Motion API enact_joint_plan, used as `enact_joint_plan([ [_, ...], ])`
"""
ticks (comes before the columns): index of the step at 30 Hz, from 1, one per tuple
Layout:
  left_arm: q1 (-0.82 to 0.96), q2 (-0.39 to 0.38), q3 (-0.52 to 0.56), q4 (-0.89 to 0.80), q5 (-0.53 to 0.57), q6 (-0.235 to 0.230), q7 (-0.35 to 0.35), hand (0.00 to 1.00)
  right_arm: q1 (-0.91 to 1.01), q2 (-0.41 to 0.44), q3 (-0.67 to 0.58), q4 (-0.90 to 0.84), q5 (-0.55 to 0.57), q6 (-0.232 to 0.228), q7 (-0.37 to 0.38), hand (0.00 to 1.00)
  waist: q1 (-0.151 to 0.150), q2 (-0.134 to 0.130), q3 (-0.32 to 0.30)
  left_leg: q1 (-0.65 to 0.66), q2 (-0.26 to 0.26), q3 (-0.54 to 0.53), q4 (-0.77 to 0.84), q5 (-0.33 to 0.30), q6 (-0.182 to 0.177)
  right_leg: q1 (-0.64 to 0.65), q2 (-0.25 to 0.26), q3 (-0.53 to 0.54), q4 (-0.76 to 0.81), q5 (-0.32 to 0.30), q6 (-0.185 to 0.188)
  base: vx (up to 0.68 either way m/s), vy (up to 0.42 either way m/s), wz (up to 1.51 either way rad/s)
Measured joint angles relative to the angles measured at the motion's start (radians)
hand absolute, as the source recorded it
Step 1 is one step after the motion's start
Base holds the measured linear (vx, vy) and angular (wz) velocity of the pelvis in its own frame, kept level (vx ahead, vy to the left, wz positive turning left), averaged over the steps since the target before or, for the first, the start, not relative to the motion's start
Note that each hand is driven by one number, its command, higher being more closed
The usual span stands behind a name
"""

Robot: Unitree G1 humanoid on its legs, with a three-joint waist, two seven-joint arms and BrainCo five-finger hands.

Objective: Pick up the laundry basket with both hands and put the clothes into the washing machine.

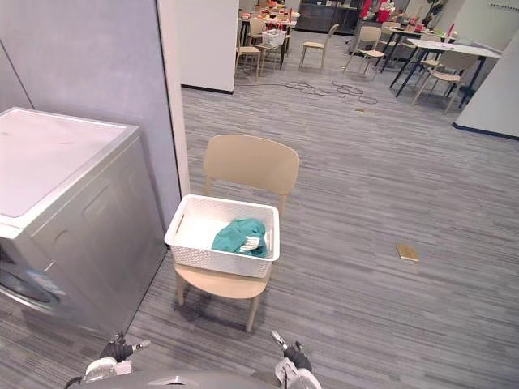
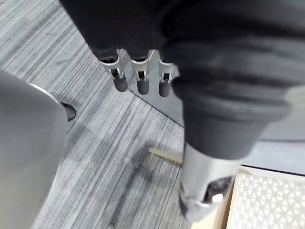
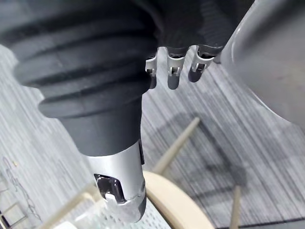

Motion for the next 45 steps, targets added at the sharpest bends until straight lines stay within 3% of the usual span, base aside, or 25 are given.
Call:
enact_joint_plan([
  [2, -0.002, -0.019, 0.000, 0.012, 0.000, 0.000, 0.001, 0.00, 0.002, -0.033, 0.033, -0.002, -0.009, 0.007, 0.002, 0.00, -0.004, 0.034, 0.003, 0.005, 0.047, -0.037, -0.044, 0.051, -0.010, 0.011, 0.053, -0.041, 0.006, -0.017, -0.028, 0.15, -0.327, 0.37],
  [6, -0.004, -0.005, -0.003, 0.012, -0.002, 0.001, 0.008, 0.00, 0.066, -0.039, 0.202, -0.260, -0.079, 0.027, 0.009, 0.00, -0.023, 0.023, 0.008, -0.025, 0.077, -0.053, -0.073, 0.097, -0.026, 0.034, 0.079, -0.116, -0.017, -0.025, -0.041, 0.07, -0.173, 0.55],
  [8, -0.002, 0.010, -0.030, 0.011, -0.002, 0.000, 0.014, 0.00, 0.135, -0.044, 0.273, -0.540, -0.099, 0.014, 0.025, 0.00, -0.024, 0.013, 0.013, -0.031, 0.072, -0.060, -0.095, 0.106, -0.038, 0.042, 0.075, -0.131, -0.040, -0.017, -0.037, 0.00, 0.004, 0.22],
  [9, -0.001, 0.018, -0.043, 0.010, -0.002, -0.001, 0.014, 0.00, 0.145, -0.045, 0.289, -0.593, -0.116, 0.011, 0.036, 0.00, -0.023, 0.008, 0.013, -0.032, 0.069, -0.060, -0.095, 0.106, -0.038, 0.047, 0.074, -0.131, -0.054, -0.011, -0.035, -0.02, 0.036, 0.04],
  [11, -0.002, 0.046, -0.087, 0.006, 0.008, -0.007, 0.013, 0.00, 0.181, -0.051, 0.327, -0.814, -0.193, -0.019, 0.084, 0.00, -0.027, 0.000, 0.015, -0.059, 0.060, -0.060, -0.097, 0.106, -0.038, 0.049, 0.073, -0.132, -0.116, 0.020, -0.030, -0.03, 0.046, -0.02],
  [15, -0.007, 0.078, -0.144, 0.000, 0.067, -0.020, 0.007, 0.00, 0.191, -0.065, 0.326, -1.029, -0.196, -0.065, 0.100, 0.00, -0.041, -0.022, 0.023, -0.087, 0.042, -0.054, -0.122, 0.119, -0.031, 0.048, 0.064, -0.128, -0.193, 0.080, -0.025, -0.02, 0.050, -0.05],
  [17, -0.009, 0.086, -0.184, -0.001, 0.102, -0.029, 0.003, 0.00, 0.162, -0.087, 0.328, -1.112, -0.205, -0.089, 0.099, 0.00, -0.041, -0.018, 0.023, -0.086, 0.033, -0.038, -0.123, 0.122, -0.035, 0.048, 0.058, -0.114, -0.215, 0.104, -0.017, 0.01, 0.036, -0.20],
  [19, -0.014, 0.093, -0.233, -0.001, 0.144, -0.041, -0.008, 0.00, 0.072, -0.135, 0.329, -1.154, -0.283, -0.121, 0.079, 0.00, -0.042, -0.001, 0.024, -0.088, 0.029, -0.029, -0.123, 0.121, -0.034, 0.048, 0.057, -0.105, -0.237, 0.122, -0.014, -0.01, 0.030, -0.15],
  [22, -0.025, 0.091, -0.276, -0.002, 0.155, -0.047, -0.008, 0.00, -0.066, -0.237, 0.342, -1.126, -0.372, -0.128, 0.056, 0.00, -0.037, 0.020, 0.036, -0.099, 0.029, -0.037, -0.123, 0.124, -0.034, 0.046, 0.058, -0.112, -0.241, 0.126, -0.014, -0.02, 0.003, 0.05],
  [23, -0.029, 0.091, -0.291, -0.013, 0.155, -0.047, -0.008, 0.00, -0.190, -0.311, 0.374, -1.040, -0.442, -0.129, 0.037, 0.00, -0.037, 0.027, 0.047, -0.104, 0.029, -0.042, -0.123, 0.129, -0.034, 0.044, 0.058, -0.116, -0.245, 0.132, -0.014, -0.03, 0.002, 0.07],
  [24, -0.030, 0.091, -0.296, -0.016, 0.155, -0.046, -0.008, 0.00, -0.217, -0.326, 0.381, -1.017, -0.455, -0.127, 0.037, 0.00, -0.036, 0.031, 0.051, -0.105, 0.029, -0.043, -0.123, 0.130, -0.033, 0.044, 0.059, -0.117, -0.245, 0.133, -0.014, -0.06, 0.000, 0.11],
  [26, -0.035, 0.091, -0.315, -0.048, 0.152, -0.048, -0.007, 0.00, -0.424, -0.427, 0.448, -0.847, -0.536, -0.103, 0.017, 0.00, -0.021, 0.054, 0.096, -0.126, 0.030, -0.062, -0.121, 0.143, -0.033, 0.033, 0.061, -0.130, -0.239, 0.138, -0.017, -0.08, -0.008, 0.14],
  [29, -0.061, 0.091, -0.321, -0.087, 0.120, -0.049, -0.003, 0.00, -0.678, -0.499, 0.517, -0.648, -0.591, -0.074, -0.003, 0.00, 0.012, 0.065, 0.167, -0.182, 0.032, -0.085, -0.107, 0.163, -0.033, -0.021, 0.064, -0.136, -0.208, 0.143, -0.023, -0.09, -0.011, 0.10],
  [35, -0.128, 0.100, -0.315, -0.155, 0.024, -0.063, 0.018, 0.00, -1.121, -0.582, 0.605, -0.239, -0.659, -0.037, -0.034, 0.00, 0.073, 0.065, 0.336, -0.267, 0.031, -0.126, -0.041, 0.168, -0.035, -0.092, 0.061, -0.148, -0.134, 0.139, -0.029, -0.12, 0.001, 0.09],
  [37, -0.146, 0.105, -0.305, -0.157, 0.000, -0.069, 0.026, 0.00, -1.166, -0.594, 0.609, -0.195, -0.666, -0.026, -0.034, 0.00, 0.074, 0.067, 0.378, -0.280, 0.028, -0.144, -0.034, 0.172, -0.035, -0.097, 0.057, -0.161, -0.119, 0.134, -0.032, -0.11, 0.000, 0.16],
  [45, -0.166, 0.119, -0.256, -0.153, -0.070, -0.068, 0.067, 0.00, -1.243, -0.596, 0.637, -0.071, -0.665, 0.004, -0.034, 0.00, 0.089, 0.059, 0.431, -0.390, 0.012, -0.167, -0.038, 0.210, -0.038, -0.265, 0.021, -0.161, 0.032, 0.081, -0.036, -0.06, -0.011, 0.07],
])
